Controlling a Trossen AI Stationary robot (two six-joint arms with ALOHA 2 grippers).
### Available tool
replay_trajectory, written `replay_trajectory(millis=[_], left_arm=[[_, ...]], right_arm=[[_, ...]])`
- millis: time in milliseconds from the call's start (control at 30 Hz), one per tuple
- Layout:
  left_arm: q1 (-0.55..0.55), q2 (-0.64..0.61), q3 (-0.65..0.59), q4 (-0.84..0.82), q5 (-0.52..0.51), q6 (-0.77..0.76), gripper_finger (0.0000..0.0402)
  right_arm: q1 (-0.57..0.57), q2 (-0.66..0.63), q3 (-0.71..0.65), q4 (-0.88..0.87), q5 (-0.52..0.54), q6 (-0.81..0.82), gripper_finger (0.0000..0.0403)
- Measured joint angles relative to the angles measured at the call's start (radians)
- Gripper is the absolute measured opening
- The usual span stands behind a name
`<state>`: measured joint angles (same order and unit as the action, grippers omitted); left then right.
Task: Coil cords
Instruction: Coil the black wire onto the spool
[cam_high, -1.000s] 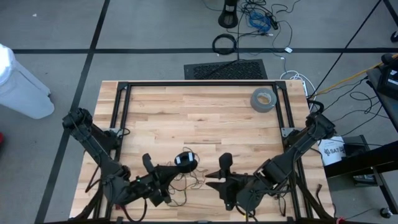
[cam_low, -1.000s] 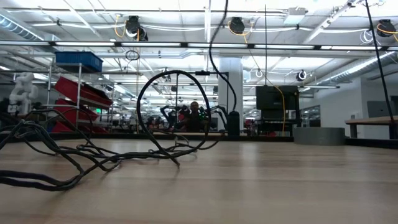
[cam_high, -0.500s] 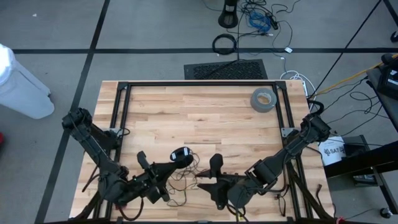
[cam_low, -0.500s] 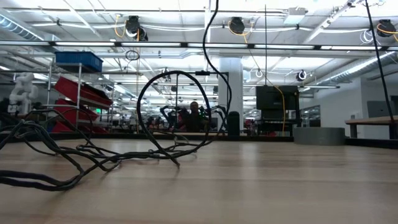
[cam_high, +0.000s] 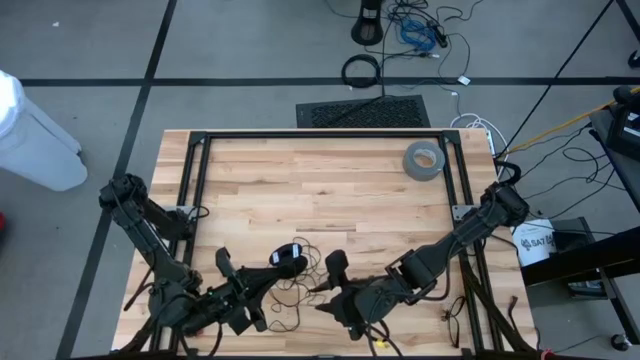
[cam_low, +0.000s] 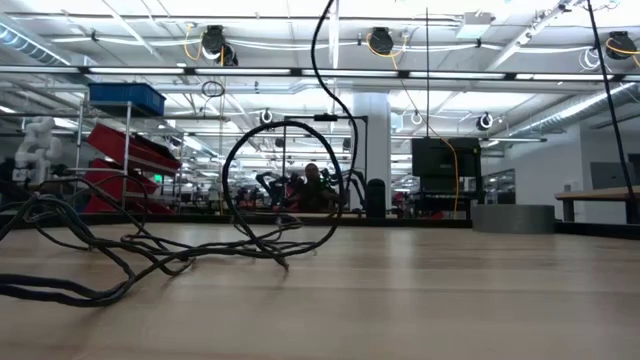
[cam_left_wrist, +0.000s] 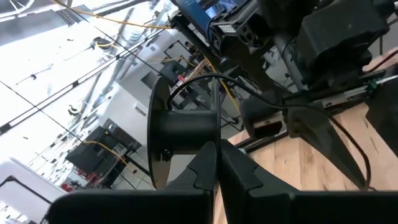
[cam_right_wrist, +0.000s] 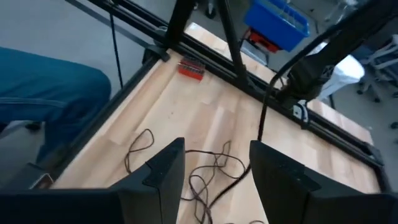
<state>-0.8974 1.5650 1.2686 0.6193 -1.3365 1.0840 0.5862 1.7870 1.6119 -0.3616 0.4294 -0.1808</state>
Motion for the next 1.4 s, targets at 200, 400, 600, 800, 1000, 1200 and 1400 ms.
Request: replay_trajectory(millis=[200,400,600,800,1000,1200,1400], left_arm=[[0.000,0.000,0.000,0.001,0.000,0.002,0.0012],[0.000,0.000,0.000,0.001,0.000,0.003,0.0012],[0.000,0.000,0.000,0.001,0.000,0.002,0.0012],[0.000,0.001,0.000,0.001,0.001,0.003,0.0012],[-0.001,0.001,0.001,0.001,0.001,0.003,0.0012],[-0.002,0.001,0.001,0.001,0.001,0.004,0.0012],[-0.002,0.001,0.001,0.001,0.001,0.004,0.0012]], right_arm=[[-0.010,0.000,0.000,0.000,-0.013,0.017,0.0162],[-0.015,0.000,0.000,-0.006,-0.018,0.036,0.0140],[-0.032,0.015,0.000,-0.022,-0.047,0.057,0.0119],[-0.055,0.034,0.000,-0.016,-0.062,0.050,0.0104],[-0.052,0.030,0.000,-0.019,-0.066,0.056,0.0099],[-0.005,-0.007,0.000,-0.011,0.020,0.068,0.0111],[0.020,-0.009,0.000,0.011,0.091,0.066,0.0142]])
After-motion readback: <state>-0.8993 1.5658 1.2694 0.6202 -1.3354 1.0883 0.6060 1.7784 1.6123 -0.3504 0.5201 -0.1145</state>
